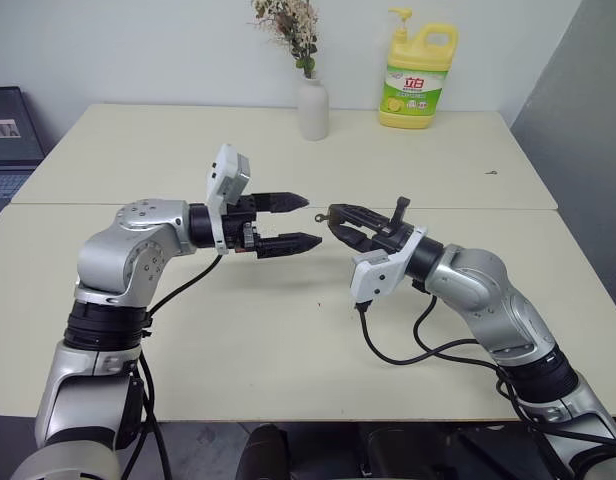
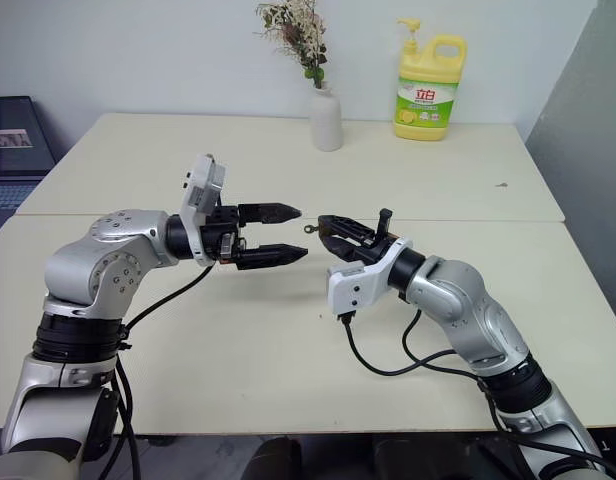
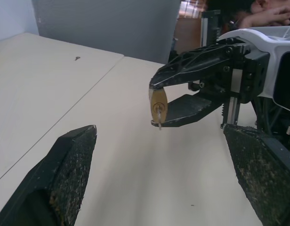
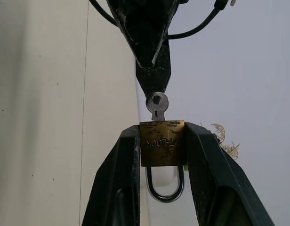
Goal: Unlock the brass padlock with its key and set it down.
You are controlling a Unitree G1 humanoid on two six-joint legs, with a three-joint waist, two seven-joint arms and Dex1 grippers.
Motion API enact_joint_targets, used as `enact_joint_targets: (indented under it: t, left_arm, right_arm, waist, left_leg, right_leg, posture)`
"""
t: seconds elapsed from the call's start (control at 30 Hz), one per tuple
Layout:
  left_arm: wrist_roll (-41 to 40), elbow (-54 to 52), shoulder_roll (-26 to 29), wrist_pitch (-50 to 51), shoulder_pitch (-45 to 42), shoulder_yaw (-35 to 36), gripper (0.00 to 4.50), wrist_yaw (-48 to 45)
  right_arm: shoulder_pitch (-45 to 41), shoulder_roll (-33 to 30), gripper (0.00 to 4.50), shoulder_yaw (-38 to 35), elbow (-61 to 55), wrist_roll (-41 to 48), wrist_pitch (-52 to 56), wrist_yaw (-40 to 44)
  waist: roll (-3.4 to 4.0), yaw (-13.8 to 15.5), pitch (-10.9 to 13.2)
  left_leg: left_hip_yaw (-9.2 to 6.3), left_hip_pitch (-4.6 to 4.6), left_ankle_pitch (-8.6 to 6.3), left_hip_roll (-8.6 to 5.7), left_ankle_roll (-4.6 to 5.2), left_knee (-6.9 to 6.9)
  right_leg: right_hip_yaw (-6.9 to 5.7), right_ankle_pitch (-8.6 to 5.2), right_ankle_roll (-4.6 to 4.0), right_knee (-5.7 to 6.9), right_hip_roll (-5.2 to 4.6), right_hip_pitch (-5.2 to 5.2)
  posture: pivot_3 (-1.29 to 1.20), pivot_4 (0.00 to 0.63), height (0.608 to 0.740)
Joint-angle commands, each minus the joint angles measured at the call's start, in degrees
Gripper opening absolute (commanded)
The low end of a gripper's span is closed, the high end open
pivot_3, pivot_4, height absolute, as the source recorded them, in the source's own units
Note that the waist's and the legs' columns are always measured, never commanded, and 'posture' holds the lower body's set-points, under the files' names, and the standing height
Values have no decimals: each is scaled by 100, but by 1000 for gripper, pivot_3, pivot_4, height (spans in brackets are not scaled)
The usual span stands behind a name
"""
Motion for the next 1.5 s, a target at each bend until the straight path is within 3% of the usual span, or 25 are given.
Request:
enact_joint_targets:
  t: [0.03,0.93,1.1,1.43,1.5]
  left_arm:
    - [67,-140,-17,-164,-152,-9,4500,-63]
    - [21,-512,40,237,-253,-66,4500,-49]
    - [13,-541,64,381,-270,-106,3348,-111]
    - [60,-530,-12,419,-311,-239,136,-106]
    - [52,-520,-37,414,-322,-259,0,-79]
  right_arm:
    - [-91,41,936,-116,-258,74,-141,-86]
    - [357,-227,936,-395,-565,151,-337,-39]
    - [351,-223,936,-384,-562,167,-351,-35]
    - [346,-207,936,-360,-598,200,-347,0]
    - [342,-203,936,-352,-609,205,-344,12]
  waist:
    - [0,0,0]
    - [0,-4,0]
    - [0,-2,0]
    - [0,-1,0]
    - [0,-2,0]
  left_leg:
    - [-1,0,0,0,0,0]
    - [-6,1,0,-1,0,1]
    - [-5,1,0,-2,0,1]
    - [-6,1,0,-2,0,1]
    - [-7,1,0,-2,0,1]
  right_leg:
    - [0,0,0,0,0,0]
    - [-3,-2,-1,7,0,0]
    - [-2,-2,-1,6,0,0]
    - [-3,-2,-1,7,0,0]
    - [-3,-2,-2,7,0,0]
  posture:
    - [0,150,740]
    - [0,150,740]
    - [0,150,740]
    - [0,150,740]
    - [0,150,740]
